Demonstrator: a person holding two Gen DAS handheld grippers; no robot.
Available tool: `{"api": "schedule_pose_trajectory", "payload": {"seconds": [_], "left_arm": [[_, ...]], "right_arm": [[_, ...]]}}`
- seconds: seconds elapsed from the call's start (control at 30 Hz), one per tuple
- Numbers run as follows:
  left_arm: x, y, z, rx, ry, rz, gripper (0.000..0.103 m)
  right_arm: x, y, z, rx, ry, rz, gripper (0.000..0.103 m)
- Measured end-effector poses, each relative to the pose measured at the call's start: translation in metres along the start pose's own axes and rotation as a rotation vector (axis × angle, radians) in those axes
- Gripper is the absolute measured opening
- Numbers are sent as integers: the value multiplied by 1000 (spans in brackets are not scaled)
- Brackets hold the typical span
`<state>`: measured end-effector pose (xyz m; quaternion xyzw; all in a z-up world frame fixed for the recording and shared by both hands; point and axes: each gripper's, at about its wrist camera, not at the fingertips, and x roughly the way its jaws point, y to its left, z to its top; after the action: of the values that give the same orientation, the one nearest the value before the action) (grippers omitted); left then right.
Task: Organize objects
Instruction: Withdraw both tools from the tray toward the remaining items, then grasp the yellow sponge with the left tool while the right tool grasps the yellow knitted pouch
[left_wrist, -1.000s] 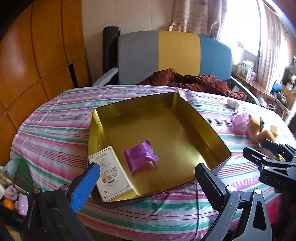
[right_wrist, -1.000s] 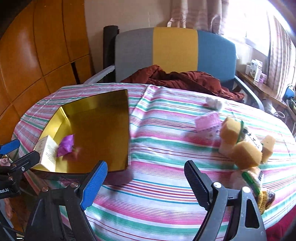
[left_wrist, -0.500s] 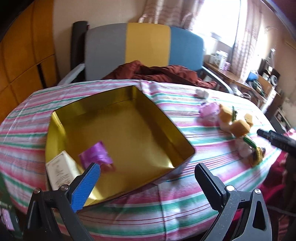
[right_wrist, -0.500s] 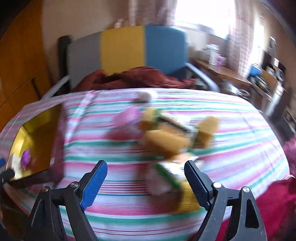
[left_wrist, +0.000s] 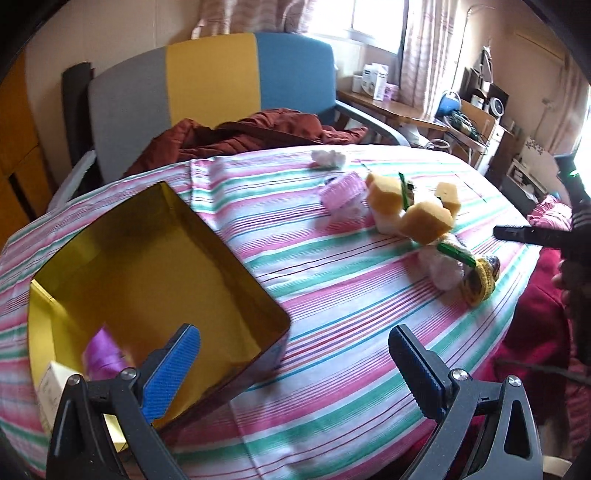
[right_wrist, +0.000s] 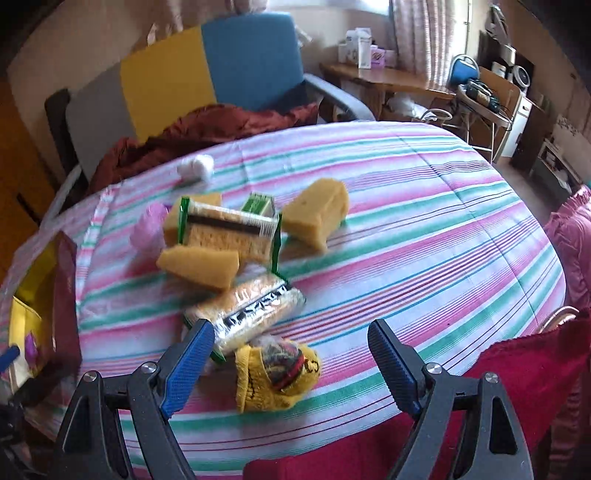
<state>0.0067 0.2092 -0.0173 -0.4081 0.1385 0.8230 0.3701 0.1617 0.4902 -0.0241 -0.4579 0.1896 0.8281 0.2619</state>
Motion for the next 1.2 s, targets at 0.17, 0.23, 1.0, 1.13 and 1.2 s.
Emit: {"api": "schedule_pose_trajectory", "payload": {"seconds": [0.17, 0.23, 1.0, 1.13, 1.2], "left_arm": [[12, -9, 21, -11, 7, -52, 100], [18, -15, 32, -12, 6, -80, 99], [139, -104, 121, -120, 194, -361, 100], [153, -120, 125, -106, 212, -386, 101], [161, -126, 126, -91, 218, -387, 101]], "right_arm": [[6, -8, 0, 44, 26, 80, 87], [8, -15, 0, 87, 35, 124, 87], [0, -44, -5, 257, -68, 400, 85], [0, -44, -5, 255, -64, 406, 85], [1, -44, -5, 252, -61, 411, 85]]}}
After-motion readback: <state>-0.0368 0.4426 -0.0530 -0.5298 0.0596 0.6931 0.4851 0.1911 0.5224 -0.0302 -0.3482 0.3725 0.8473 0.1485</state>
